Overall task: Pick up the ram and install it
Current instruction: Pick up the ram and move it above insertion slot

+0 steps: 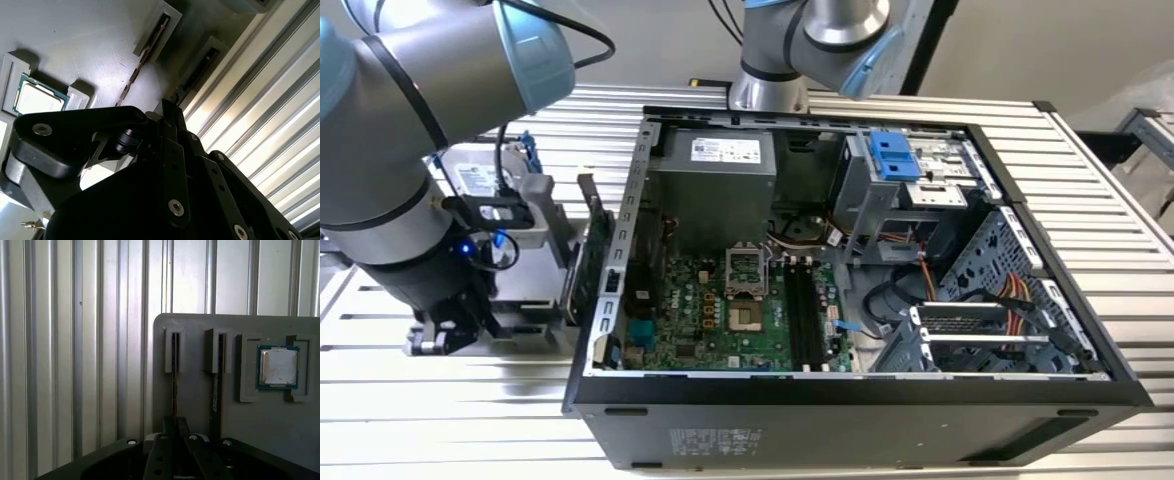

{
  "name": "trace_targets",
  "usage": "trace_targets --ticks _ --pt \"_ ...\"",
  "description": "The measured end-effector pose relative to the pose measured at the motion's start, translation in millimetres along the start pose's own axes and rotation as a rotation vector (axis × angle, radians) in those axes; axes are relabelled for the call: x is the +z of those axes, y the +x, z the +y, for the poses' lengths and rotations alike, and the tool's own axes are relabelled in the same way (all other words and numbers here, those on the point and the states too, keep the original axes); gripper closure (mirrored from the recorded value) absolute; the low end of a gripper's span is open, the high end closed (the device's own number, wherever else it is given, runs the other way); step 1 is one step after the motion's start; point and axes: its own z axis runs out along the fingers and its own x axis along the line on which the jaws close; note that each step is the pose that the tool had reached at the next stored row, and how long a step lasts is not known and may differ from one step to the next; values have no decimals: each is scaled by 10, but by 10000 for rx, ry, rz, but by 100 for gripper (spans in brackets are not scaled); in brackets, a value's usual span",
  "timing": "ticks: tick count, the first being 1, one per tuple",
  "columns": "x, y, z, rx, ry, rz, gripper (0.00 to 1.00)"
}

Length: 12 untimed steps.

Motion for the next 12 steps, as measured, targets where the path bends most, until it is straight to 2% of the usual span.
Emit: trace_targets --ticks 12 --pt "-114 -5 2 0 0 -1 100"
